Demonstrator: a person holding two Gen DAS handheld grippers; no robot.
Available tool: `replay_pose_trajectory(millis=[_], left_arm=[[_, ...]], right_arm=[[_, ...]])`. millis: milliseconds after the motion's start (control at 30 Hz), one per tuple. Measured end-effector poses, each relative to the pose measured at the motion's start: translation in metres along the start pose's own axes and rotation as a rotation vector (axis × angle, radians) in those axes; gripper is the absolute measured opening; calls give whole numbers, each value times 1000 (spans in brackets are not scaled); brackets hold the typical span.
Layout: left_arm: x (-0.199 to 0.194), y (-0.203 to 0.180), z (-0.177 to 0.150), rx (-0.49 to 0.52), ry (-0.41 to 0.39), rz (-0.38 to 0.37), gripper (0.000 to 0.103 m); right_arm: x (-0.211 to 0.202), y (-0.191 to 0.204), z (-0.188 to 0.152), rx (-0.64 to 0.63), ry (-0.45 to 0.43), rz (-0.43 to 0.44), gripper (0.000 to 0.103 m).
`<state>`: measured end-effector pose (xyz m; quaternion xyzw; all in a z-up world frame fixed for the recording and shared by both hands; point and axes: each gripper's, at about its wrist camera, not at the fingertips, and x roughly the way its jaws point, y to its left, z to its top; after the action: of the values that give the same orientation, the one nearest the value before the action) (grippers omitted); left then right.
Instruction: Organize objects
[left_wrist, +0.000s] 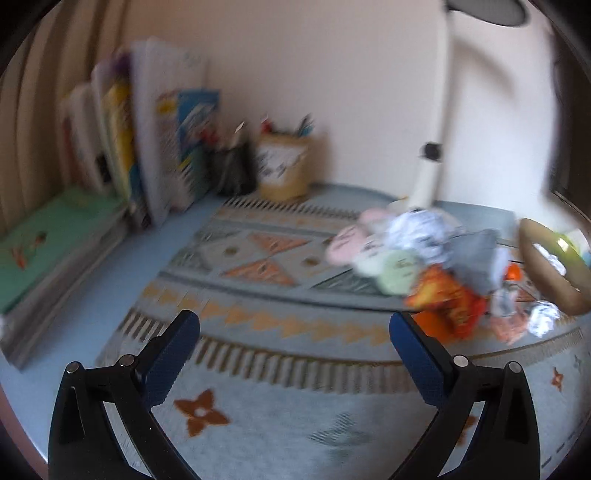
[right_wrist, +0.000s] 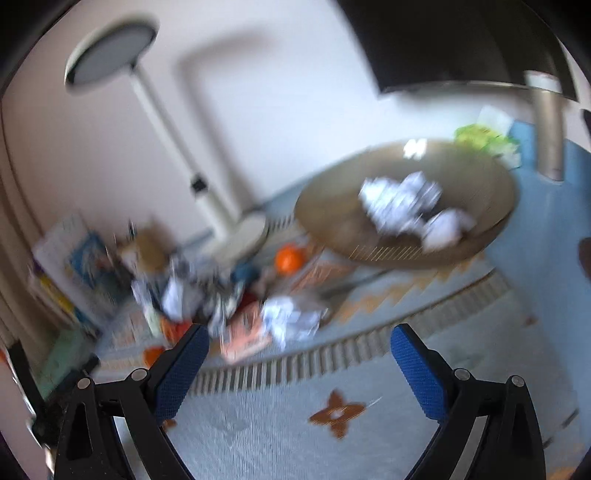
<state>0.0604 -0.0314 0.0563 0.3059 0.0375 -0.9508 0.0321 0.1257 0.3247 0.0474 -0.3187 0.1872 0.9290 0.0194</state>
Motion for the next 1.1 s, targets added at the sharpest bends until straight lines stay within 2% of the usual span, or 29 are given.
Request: replay_pose_trajectory(millis=[67, 133, 233, 333, 500, 733, 833, 900, 967, 1033, 1067, 1100], left_arm=[[6, 7, -6, -30, 7, -23, 102], [4, 7, -7, -18, -6, -33, 102], [7, -2, -8, 21, 5, -34, 102], [6, 0, -10, 18, 28, -49, 102], [0, 10, -12, -34, 12, -94, 102], [3, 6, -12, -14, 37, -138, 102], [5, 3, -13, -1, 49, -150, 102], [6, 2, -13, 4, 57, -160, 102], [11, -1, -12, 12, 88, -161, 102], [20, -4, -10, 20, 144, -173, 102], [23, -5, -8, 16, 165, -186, 102], [25, -5, -4, 1, 179, -212, 102]], right_arm=[[14, 18, -12, -83, 31, -65, 99], [23, 26, -18, -111, 60, -111, 99], [30, 26, -23, -113, 81, -134, 99], [39, 24, -21, -102, 109, -176, 99], [29, 31, -25, -153, 67, -201, 99], [32, 54, -34, -265, 44, -288, 99], [21, 48, -34, -224, -3, -255, 99], [23, 44, -32, -206, 17, -231, 99], [28, 45, -30, -211, 45, -226, 99], [25, 46, -29, -216, 28, -217, 99], [21, 47, -27, -206, 16, -198, 99], [19, 48, -22, -179, 22, -143, 99]])
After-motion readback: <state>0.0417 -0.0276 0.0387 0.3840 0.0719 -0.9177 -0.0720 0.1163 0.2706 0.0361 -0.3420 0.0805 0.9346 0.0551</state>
